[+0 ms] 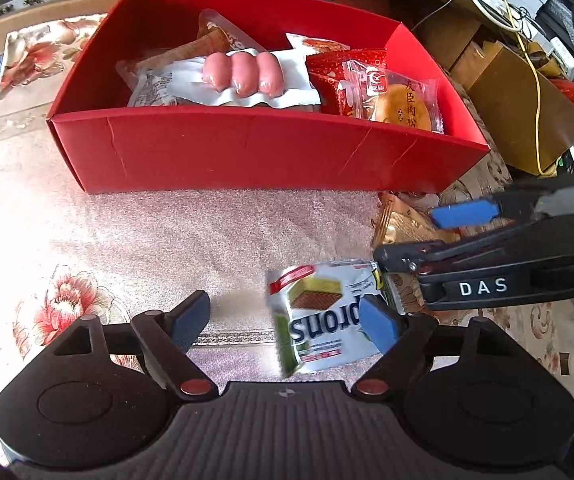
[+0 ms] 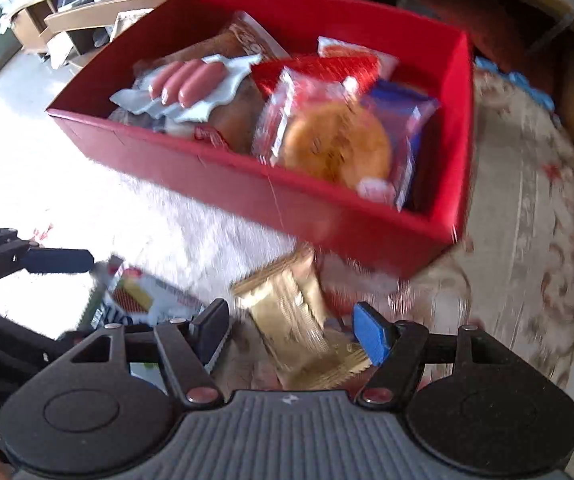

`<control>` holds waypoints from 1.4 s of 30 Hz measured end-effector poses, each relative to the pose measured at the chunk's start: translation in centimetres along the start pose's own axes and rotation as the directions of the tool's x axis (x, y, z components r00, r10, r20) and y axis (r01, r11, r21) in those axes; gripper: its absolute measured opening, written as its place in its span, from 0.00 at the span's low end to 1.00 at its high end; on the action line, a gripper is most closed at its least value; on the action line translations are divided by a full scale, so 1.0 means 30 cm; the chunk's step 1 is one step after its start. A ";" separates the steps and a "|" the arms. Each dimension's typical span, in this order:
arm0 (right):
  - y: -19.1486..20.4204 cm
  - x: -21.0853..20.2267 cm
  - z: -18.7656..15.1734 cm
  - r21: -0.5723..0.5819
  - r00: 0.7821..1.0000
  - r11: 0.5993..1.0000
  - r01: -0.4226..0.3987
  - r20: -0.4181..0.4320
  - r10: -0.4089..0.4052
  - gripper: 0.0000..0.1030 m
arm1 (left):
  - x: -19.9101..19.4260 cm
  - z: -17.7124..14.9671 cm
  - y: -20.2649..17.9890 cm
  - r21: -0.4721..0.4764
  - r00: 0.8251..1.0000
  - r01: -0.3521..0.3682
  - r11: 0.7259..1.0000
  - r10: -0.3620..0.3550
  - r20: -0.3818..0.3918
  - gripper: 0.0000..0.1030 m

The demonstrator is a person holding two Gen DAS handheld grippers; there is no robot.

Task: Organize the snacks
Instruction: 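Position the left tool at the Kaprons wafer bar while the right tool approaches the gold sweet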

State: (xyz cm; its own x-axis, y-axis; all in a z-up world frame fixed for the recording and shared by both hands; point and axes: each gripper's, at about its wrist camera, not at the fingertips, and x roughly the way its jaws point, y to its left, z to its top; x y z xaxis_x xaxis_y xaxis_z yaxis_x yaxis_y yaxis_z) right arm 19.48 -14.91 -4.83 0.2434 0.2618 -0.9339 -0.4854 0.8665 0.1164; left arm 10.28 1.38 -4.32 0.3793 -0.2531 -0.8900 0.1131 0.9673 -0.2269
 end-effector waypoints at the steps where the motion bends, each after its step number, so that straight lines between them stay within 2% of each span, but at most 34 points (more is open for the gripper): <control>1: 0.001 -0.009 -0.023 -0.012 1.000 1.000 0.007 0.008 -0.007 0.65 | 0.000 0.001 0.003 -0.002 1.000 0.005 1.000 -0.005 -0.002 0.85; 4: 0.013 -0.026 -0.081 -0.019 0.999 0.998 0.053 0.003 -0.053 0.65 | -0.004 0.003 0.010 -0.009 1.000 0.011 1.000 -0.011 -0.006 0.85; 8: -0.004 -0.047 -0.122 0.021 0.998 0.998 0.064 0.009 -0.064 0.56 | -0.005 -0.001 0.006 -0.003 1.000 0.004 1.000 -0.004 -0.009 0.87; 11: -0.009 -0.051 -0.102 0.048 0.996 0.995 0.083 0.023 -0.084 0.56 | -0.001 -0.001 -0.007 -0.003 1.000 -0.007 1.000 0.007 -0.005 0.89; 15: 0.018 -0.029 -0.046 -0.013 0.995 0.995 0.096 0.035 -0.096 0.56 | 0.012 0.000 -0.037 0.020 1.000 -0.017 1.000 0.017 -0.007 0.90; 19: -0.005 -0.006 -0.030 0.006 0.995 0.995 0.096 0.023 -0.096 0.70 | 0.020 0.002 -0.041 0.023 0.999 -0.038 0.999 0.038 0.008 0.92; 21: -0.025 0.011 -0.027 0.034 0.994 0.993 0.110 0.015 -0.111 0.84 | 0.023 0.006 -0.039 0.020 0.999 -0.036 0.999 0.036 0.007 0.93; 22: -0.038 0.021 -0.025 0.060 0.993 0.991 0.120 0.010 -0.121 0.95 | 0.024 0.008 -0.041 0.019 0.999 -0.038 0.999 0.038 0.006 0.94; 23: -0.057 0.035 -0.021 0.102 0.992 0.987 0.126 -0.004 -0.126 1.00 | 0.027 0.009 -0.044 0.021 0.999 -0.038 0.999 0.038 0.003 0.95; 25: -0.063 0.041 -0.018 0.139 0.990 0.981 0.138 -0.001 -0.139 1.00 | 0.038 0.001 -0.067 0.065 0.999 -0.053 0.996 0.053 -0.005 1.00; 27: -0.057 0.046 -0.020 0.146 0.988 0.978 0.149 0.022 -0.154 1.00 | 0.051 -0.013 -0.093 0.103 0.996 -0.087 0.991 0.087 0.001 1.00; 29: -0.054 0.042 -0.031 0.155 0.986 0.976 0.150 0.048 -0.159 1.00 | 0.057 -0.012 -0.101 0.103 0.995 -0.098 0.990 0.098 0.005 1.00; 33: -0.053 0.026 -0.058 0.093 0.984 0.989 0.115 0.124 -0.126 1.00 | 0.062 -0.006 -0.096 0.083 0.995 -0.098 0.992 0.097 0.007 1.00; 38: -0.040 0.029 -0.023 0.095 0.986 0.987 0.133 0.086 -0.141 0.99 | 0.076 -0.012 -0.117 0.102 0.992 -0.124 0.987 0.123 0.019 1.00; 39: -0.037 0.024 -0.021 0.086 0.987 0.988 0.130 0.081 -0.137 0.98 | 0.075 -0.013 -0.118 0.106 0.992 -0.124 0.987 0.122 0.021 1.00; 42: -0.047 0.007 -0.027 0.061 0.989 0.991 0.117 0.084 -0.122 0.86 | 0.068 -0.021 -0.110 0.123 0.994 -0.112 0.986 0.110 0.024 0.97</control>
State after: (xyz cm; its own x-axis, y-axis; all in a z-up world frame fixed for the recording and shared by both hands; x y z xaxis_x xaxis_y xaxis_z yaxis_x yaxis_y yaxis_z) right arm 19.54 -16.42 -5.45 0.3708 0.1887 -0.9093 -0.4016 0.9154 0.0262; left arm 10.11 -2.33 -5.65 0.4111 -0.1455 -0.8999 0.1821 0.9804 -0.0753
